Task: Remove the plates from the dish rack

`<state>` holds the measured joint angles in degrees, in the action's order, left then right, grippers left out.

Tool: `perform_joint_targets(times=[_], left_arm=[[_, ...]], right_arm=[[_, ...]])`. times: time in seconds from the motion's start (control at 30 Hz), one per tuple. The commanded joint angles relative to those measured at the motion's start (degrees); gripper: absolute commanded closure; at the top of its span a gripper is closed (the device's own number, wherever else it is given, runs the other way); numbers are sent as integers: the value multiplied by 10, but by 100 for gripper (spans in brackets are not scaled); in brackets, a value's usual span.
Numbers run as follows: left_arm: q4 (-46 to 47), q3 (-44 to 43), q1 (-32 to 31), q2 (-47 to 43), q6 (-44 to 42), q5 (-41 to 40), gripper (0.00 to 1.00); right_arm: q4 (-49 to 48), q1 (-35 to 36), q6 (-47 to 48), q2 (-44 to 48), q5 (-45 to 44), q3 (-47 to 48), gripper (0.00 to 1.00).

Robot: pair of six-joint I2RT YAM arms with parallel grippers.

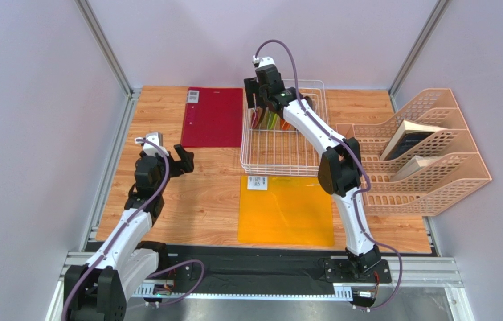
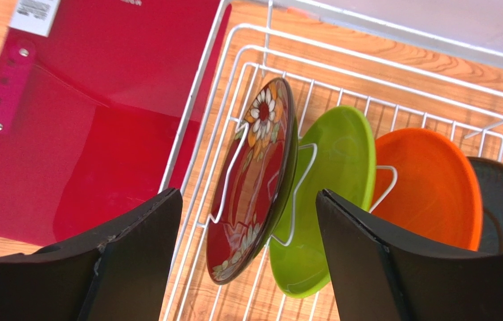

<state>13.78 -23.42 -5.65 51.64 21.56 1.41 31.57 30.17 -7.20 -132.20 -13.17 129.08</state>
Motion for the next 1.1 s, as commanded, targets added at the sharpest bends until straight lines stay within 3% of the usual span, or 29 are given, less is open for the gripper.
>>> perform_joint_targets(times=[0.0, 0.33, 0.4, 0.57, 0.7, 0.77, 0.8, 0.83, 1.07], left_arm=[[36, 25, -2, -15, -6, -5, 1], [41, 26, -2, -10, -8, -4, 1], [43, 27, -2, -5, -6, -3, 1], [48, 27, -2, 6, -7, -2, 1], [48, 28, -2, 8, -10, -4, 1], [47, 28, -2, 9, -12, -7, 1], [45, 28, -2, 9, -12, -8, 1], [44, 29, -2, 10, -13, -8, 1], [52, 27, -2, 27, -12, -9, 1]], right_arm=[[0, 2, 11, -17, -27, 28, 21], [9, 3, 9, -51, -27, 44, 37], [7, 4, 8, -54, -23, 44, 46], [13, 12, 7, -69, -18, 63, 49], [13, 21, 6, -80, -26, 67, 76], [15, 24, 8, -83, -37, 69, 81], [16, 30, 9, -84, -47, 70, 95], [14, 33, 13, -85, -71, 68, 100], [-52, 76, 70, -78, -221, 40, 100]])
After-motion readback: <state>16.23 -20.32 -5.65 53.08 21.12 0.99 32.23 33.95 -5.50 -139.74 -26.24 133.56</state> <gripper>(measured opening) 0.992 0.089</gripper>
